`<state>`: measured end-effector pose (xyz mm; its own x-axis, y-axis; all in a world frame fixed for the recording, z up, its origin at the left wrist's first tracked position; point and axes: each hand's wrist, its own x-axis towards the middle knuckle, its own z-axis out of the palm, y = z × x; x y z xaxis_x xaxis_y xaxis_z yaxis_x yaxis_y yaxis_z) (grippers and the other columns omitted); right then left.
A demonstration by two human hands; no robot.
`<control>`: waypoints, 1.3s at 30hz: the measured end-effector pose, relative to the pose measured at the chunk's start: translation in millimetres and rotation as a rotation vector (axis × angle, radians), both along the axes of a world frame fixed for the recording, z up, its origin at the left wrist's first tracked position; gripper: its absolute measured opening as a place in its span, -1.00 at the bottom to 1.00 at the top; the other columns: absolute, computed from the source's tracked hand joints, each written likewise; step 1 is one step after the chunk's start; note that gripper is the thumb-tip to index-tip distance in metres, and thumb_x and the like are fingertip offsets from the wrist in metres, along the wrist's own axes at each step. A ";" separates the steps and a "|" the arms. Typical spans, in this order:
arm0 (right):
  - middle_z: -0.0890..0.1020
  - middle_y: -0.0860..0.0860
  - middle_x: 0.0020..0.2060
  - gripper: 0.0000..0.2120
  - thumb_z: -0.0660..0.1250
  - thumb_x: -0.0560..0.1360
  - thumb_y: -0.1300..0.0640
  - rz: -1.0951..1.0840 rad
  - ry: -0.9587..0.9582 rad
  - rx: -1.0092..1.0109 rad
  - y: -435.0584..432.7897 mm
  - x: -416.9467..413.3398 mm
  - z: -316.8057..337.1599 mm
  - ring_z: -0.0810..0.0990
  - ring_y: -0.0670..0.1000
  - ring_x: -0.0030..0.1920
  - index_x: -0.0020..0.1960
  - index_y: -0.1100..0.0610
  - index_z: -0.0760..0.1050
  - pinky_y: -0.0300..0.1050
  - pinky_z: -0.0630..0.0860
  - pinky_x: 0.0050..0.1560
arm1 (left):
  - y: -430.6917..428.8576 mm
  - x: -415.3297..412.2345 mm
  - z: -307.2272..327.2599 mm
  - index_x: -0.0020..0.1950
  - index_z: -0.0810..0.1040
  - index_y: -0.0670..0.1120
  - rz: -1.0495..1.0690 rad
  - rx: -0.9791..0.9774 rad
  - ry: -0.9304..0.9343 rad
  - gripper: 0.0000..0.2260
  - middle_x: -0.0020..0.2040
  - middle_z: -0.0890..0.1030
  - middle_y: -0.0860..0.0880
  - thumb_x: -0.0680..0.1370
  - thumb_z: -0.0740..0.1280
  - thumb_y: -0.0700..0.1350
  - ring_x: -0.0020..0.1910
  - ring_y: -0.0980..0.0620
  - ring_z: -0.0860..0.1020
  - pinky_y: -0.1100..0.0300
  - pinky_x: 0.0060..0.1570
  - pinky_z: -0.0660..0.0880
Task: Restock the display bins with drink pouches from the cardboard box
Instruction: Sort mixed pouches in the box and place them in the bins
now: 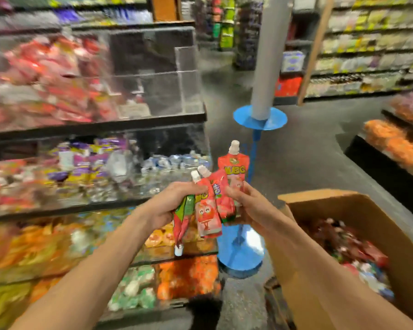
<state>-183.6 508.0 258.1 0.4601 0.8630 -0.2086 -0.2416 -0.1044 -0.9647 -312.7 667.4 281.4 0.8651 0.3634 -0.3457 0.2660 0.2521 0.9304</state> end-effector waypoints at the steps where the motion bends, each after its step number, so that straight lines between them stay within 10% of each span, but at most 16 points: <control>1: 0.68 0.01 -0.05 -0.62 0.36 0.46 -0.08 0.044 0.007 0.003 15.9 -11.7 5.0 0.67 0.00 -0.16 0.25 -0.04 0.50 0.06 0.64 -0.11 | 12.3 -15.6 0.6 -0.12 0.70 -0.19 0.038 -0.014 0.000 -0.88 -0.19 0.72 -0.16 0.45 0.39 -0.17 -0.33 0.00 0.68 0.22 -0.34 0.59; 15: 0.71 0.02 0.04 -0.69 0.16 0.55 -0.28 0.151 -0.025 -0.008 236.2 -154.8 35.0 0.71 0.07 -0.04 0.18 -0.17 0.50 0.23 0.61 0.08 | 205.7 -161.9 24.6 0.07 0.68 -0.25 0.222 -0.010 -0.127 -0.67 0.06 0.67 -0.30 0.36 0.47 -0.13 -0.13 -0.14 0.68 -0.09 0.14 0.56; 24: 0.62 0.12 0.21 -0.63 0.24 0.57 -0.20 0.014 -0.370 -0.026 310.3 -153.2 70.7 0.34 -0.19 0.01 0.17 0.01 0.63 -0.13 0.43 -0.05 | 276.5 -178.3 56.3 -0.12 0.70 -0.20 0.259 0.062 -0.242 -0.91 -0.14 0.71 -0.19 0.47 0.39 -0.27 -0.26 -0.05 0.69 0.16 -0.21 0.64; 25: 0.64 0.13 0.19 -0.58 0.27 0.53 -0.25 0.020 -0.398 -0.013 318.4 -152.5 72.2 0.52 0.17 0.30 0.13 0.03 0.65 -0.14 0.44 -0.05 | 282.8 -180.8 58.8 -0.12 0.70 -0.21 0.282 0.072 -0.244 -0.89 -0.16 0.71 -0.19 0.50 0.36 -0.29 -0.28 -0.04 0.69 0.17 -0.23 0.63; 28: 0.67 0.02 0.02 -0.54 0.30 0.52 -0.20 0.080 -0.402 0.036 351.6 -150.7 75.9 0.59 -0.08 -0.03 0.16 0.15 0.61 -0.17 0.52 -0.09 | 304.7 -194.9 70.1 -0.08 0.70 -0.21 0.347 0.079 -0.262 -0.86 -0.12 0.71 -0.21 0.42 0.41 -0.22 -0.27 -0.05 0.69 0.15 -0.20 0.63; 39: 0.69 0.03 -0.25 -0.84 0.27 0.62 0.02 0.364 -0.290 0.165 479.2 -228.5 119.0 0.66 0.01 -0.34 -0.01 0.05 0.59 -0.21 0.55 -0.35 | 397.9 -294.9 112.3 -0.10 0.71 -0.18 0.695 0.165 -0.223 -0.81 -0.10 0.70 -0.21 0.35 0.46 -0.13 -0.27 -0.09 0.65 0.11 -0.18 0.60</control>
